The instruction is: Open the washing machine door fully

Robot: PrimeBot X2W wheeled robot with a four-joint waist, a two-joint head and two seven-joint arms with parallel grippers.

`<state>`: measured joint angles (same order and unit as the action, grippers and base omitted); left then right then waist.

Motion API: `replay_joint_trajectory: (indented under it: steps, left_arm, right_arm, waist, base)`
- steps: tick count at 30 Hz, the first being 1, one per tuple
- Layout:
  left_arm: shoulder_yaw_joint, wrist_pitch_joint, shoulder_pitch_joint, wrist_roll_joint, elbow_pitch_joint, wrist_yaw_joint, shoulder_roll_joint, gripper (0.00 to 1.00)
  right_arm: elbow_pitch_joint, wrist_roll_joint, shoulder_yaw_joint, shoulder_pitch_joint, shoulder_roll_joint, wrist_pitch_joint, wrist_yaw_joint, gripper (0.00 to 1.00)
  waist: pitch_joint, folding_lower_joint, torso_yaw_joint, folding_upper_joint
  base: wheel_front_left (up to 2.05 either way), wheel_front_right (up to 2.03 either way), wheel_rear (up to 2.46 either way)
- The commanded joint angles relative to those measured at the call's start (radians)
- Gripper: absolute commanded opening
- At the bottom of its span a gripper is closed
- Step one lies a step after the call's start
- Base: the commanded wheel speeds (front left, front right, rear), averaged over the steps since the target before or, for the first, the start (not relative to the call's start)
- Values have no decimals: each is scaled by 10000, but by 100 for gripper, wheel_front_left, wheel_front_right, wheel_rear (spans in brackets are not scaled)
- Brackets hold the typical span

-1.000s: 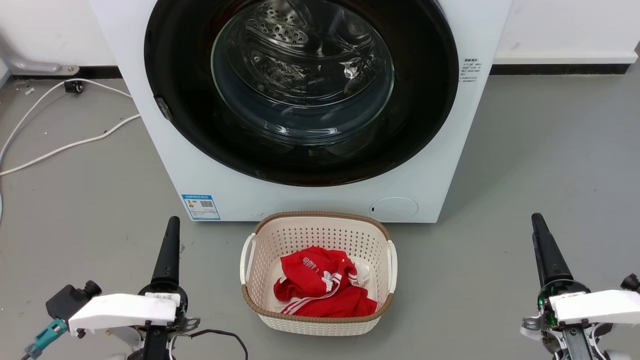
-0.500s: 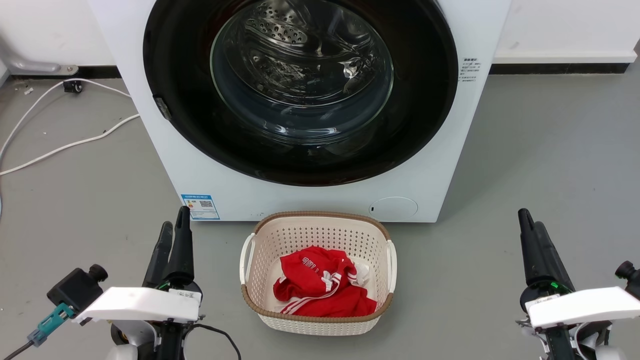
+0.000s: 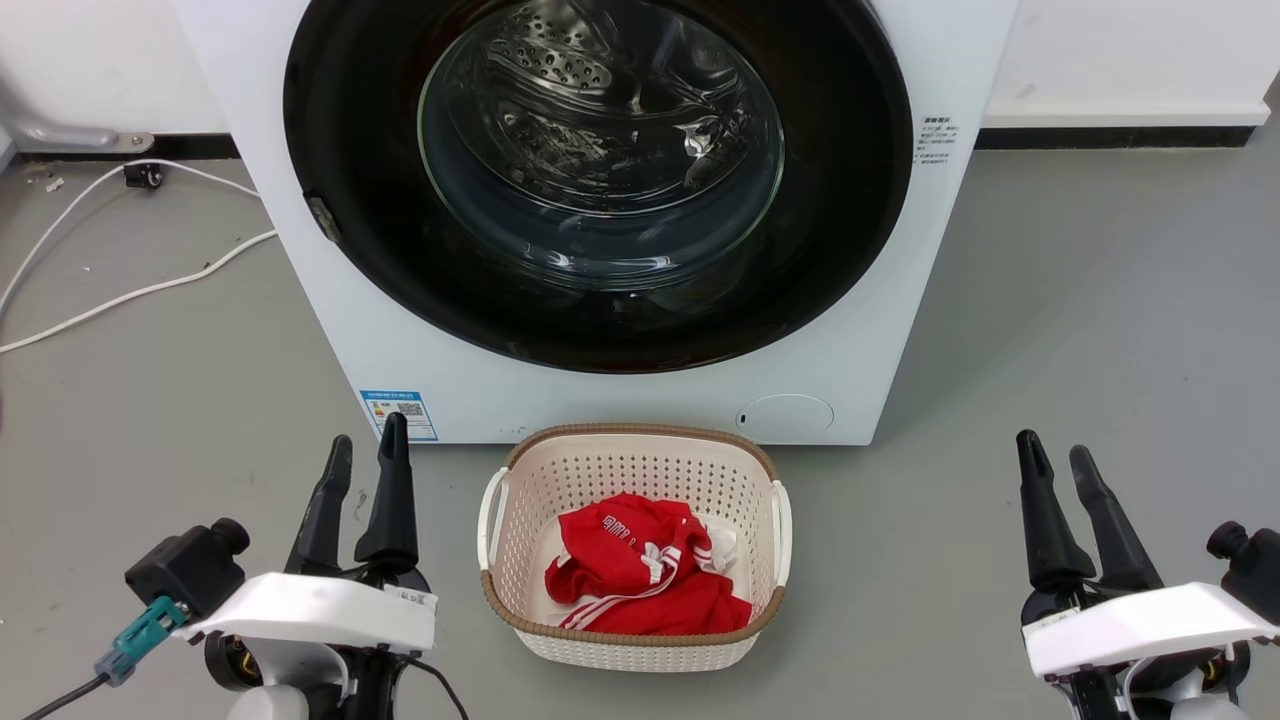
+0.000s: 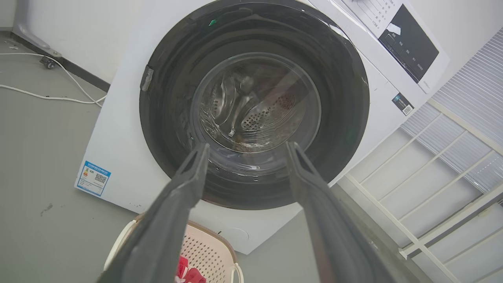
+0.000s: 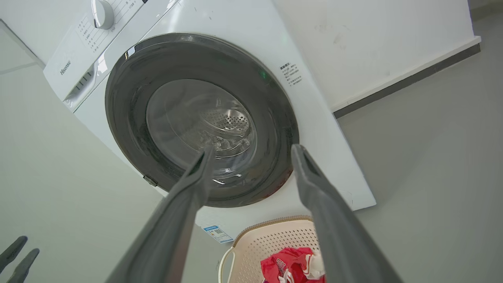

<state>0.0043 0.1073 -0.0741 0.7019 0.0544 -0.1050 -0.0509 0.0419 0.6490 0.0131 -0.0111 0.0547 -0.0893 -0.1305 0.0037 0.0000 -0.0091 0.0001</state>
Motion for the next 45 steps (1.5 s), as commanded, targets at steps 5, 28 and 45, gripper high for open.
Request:
replay_joint_trajectory:
  steps: [5, 28, 45]
  left_arm:
    - [-108, 218, 15, -970, -139, 95, -23, 100]
    - [-359, 799, 168, -3620, -128, 585, -188, 100]
    - [-459, 1157, 231, -5109, -45, 867, -317, 100]
  right_arm:
    - [-296, -951, -25, 50, -11, -132, -1, 100]
    - [-589, -3568, 57, 230, -31, -175, -2, 100]
    - [-653, -4990, 6, 307, -44, -256, -1, 100]
  waist:
    - [-11, 0, -9, -1]
    - [4, 0, -76, -1]
    - [-6, 0, -78, -1]
  base:
    - [0, 0, 0]
    - [0, 0, 0]
    - [0, 0, 0]
